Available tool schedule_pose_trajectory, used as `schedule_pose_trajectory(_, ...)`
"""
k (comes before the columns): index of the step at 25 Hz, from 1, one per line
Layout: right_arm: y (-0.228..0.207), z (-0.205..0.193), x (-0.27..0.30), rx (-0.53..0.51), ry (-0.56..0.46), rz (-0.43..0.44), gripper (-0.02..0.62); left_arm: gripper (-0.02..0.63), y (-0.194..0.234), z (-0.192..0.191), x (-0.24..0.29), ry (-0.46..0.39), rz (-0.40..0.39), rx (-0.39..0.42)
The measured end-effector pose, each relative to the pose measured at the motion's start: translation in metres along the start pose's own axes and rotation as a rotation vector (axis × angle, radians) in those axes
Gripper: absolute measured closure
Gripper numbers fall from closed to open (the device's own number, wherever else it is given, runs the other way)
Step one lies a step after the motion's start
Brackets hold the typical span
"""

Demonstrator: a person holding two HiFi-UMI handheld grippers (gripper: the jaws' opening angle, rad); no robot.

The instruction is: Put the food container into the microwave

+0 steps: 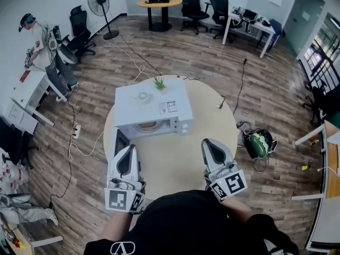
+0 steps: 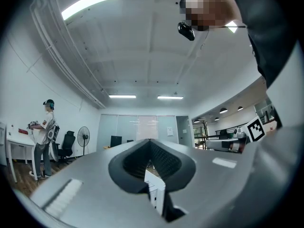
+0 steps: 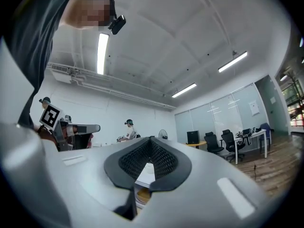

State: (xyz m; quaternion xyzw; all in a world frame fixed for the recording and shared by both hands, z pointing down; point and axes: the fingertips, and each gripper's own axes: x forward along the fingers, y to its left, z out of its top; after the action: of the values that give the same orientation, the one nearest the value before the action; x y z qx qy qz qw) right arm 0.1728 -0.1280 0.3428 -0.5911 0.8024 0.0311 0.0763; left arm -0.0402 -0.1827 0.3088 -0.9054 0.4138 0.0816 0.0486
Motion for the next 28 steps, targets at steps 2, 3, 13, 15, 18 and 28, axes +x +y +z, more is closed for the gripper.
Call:
schedule_pose_trajectory(2,-0.001,-0.002,-0.001,-0.003,0.002,-0.004,0.586,0.606,0.0,0.0,0.001,-0.005,0.003,-0.003)
schedule_pose_trajectory(3,-0.002,-0.004,-0.001,-0.003,0.006,-0.009,0.586,0.606,0.0,0.0,0.002,-0.006,0.004,-0.007)
schedule_pose_trajectory(13,-0.008,-0.01,0.0,-0.033,0.019,-0.04,0.588,0.606,0.004,-0.004,0.005,0.002,0.015,-0.021)
schedule_pose_trajectory(15,-0.008,-0.009,0.0,-0.033,0.015,-0.042,0.588,0.606,0.004,-0.004,0.006,0.001,0.015,-0.022)
schedule_pose_trajectory(18,-0.007,-0.011,0.001,-0.038,0.017,-0.038,0.588,0.606,0.005,-0.006,0.006,0.002,0.015,-0.025)
schedule_pose_trajectory(28,-0.006,-0.014,-0.002,-0.042,0.032,-0.047,0.588,0.606,0.002,-0.007,0.008,0.007,0.0,-0.035)
